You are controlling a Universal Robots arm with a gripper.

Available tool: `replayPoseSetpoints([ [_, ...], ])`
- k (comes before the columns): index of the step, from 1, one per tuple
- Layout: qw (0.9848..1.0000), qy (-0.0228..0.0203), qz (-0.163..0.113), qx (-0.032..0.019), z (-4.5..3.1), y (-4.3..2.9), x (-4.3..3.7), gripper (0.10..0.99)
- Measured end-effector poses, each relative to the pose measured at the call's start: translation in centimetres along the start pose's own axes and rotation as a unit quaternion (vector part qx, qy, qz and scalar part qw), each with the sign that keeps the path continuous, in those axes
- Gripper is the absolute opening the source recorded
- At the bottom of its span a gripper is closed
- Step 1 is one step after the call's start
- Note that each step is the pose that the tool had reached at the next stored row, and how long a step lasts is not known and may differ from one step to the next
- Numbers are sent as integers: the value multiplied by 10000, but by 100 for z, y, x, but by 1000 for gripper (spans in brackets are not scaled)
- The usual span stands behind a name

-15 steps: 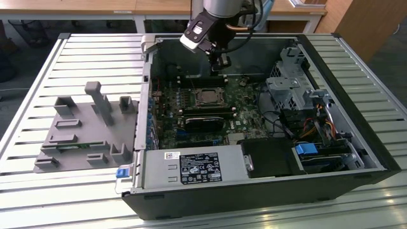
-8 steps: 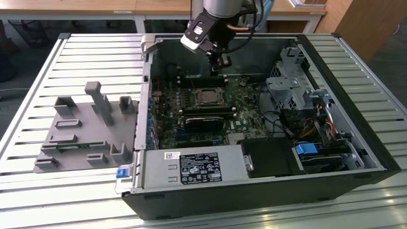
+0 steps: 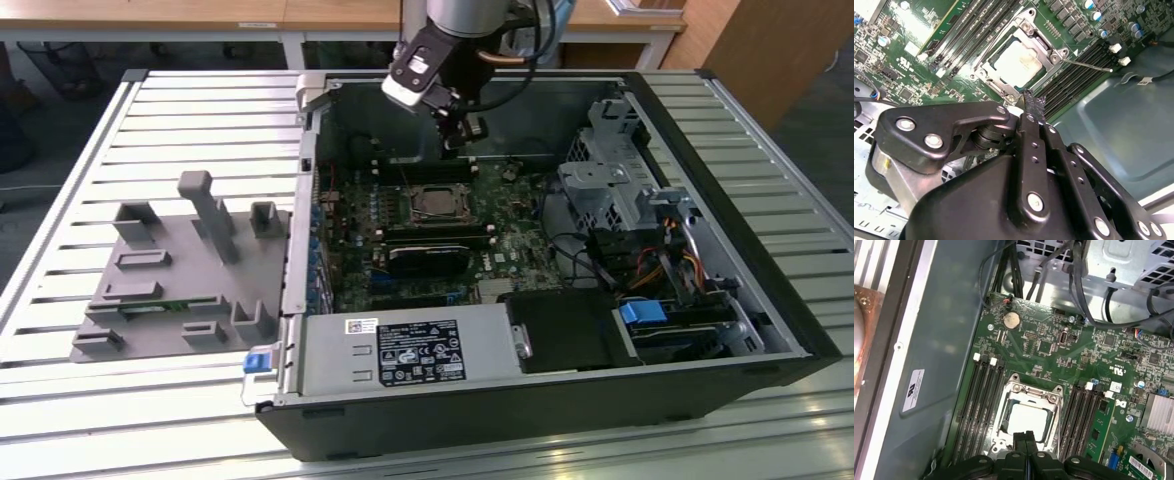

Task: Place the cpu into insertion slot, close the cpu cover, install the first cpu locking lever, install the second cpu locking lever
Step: 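Install the first cpu locking lever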

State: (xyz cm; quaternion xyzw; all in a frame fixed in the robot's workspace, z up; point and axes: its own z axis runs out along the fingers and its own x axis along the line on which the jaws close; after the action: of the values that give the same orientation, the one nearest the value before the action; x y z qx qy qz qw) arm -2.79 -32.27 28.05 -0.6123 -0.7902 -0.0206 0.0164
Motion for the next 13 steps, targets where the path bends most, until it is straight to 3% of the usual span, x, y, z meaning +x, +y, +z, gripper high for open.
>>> replayPoseSetpoints([
  [9, 9995, 4, -330, 17, 0, 0, 0, 118],
  [13, 9981, 8, -616, 31, 1, 0, 0, 118],
])
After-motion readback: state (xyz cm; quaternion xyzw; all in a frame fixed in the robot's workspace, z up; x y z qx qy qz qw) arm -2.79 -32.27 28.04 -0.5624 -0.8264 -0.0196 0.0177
